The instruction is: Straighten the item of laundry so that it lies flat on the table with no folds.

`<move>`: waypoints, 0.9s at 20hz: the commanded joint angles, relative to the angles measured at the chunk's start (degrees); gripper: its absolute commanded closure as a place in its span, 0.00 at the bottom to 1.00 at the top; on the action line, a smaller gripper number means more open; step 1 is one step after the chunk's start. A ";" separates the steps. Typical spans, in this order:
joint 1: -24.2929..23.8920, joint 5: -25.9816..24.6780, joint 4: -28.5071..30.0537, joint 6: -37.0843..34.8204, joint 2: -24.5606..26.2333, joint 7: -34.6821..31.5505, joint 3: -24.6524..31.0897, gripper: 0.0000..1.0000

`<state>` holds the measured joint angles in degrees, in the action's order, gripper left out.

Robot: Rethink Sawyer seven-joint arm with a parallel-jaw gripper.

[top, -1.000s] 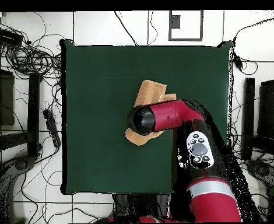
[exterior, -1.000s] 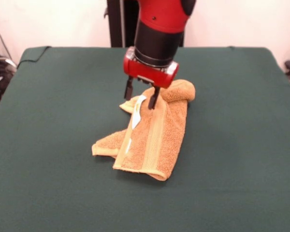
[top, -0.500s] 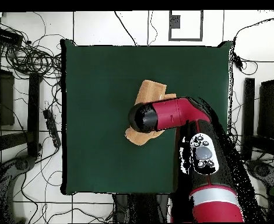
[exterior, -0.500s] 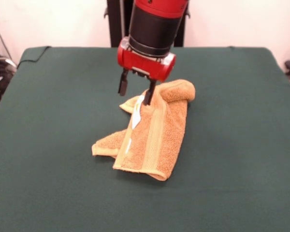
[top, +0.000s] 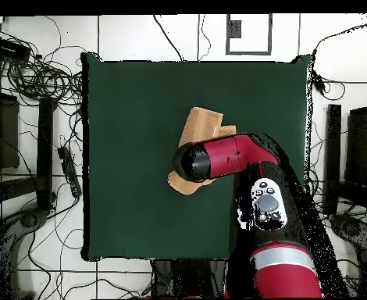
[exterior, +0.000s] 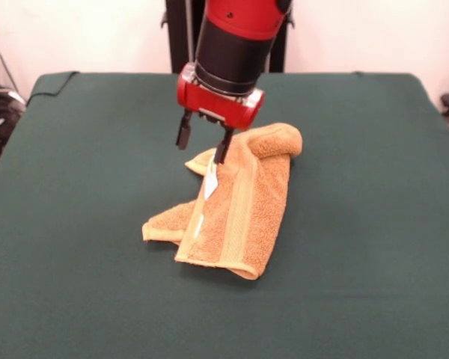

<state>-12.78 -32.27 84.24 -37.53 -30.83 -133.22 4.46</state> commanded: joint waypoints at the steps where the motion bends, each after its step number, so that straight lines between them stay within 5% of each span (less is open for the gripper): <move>1: 2.59 -3.04 -0.29 -4.90 5.15 3.34 0.08 0.00; 11: 3.85 -1.72 -1.65 -6.90 6.27 3.41 0.10 0.00; 18: 2.66 1.07 0.64 -7.81 2.61 4.37 1.68 0.00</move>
<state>-11.60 -32.61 83.50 -38.89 -28.08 -133.22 3.07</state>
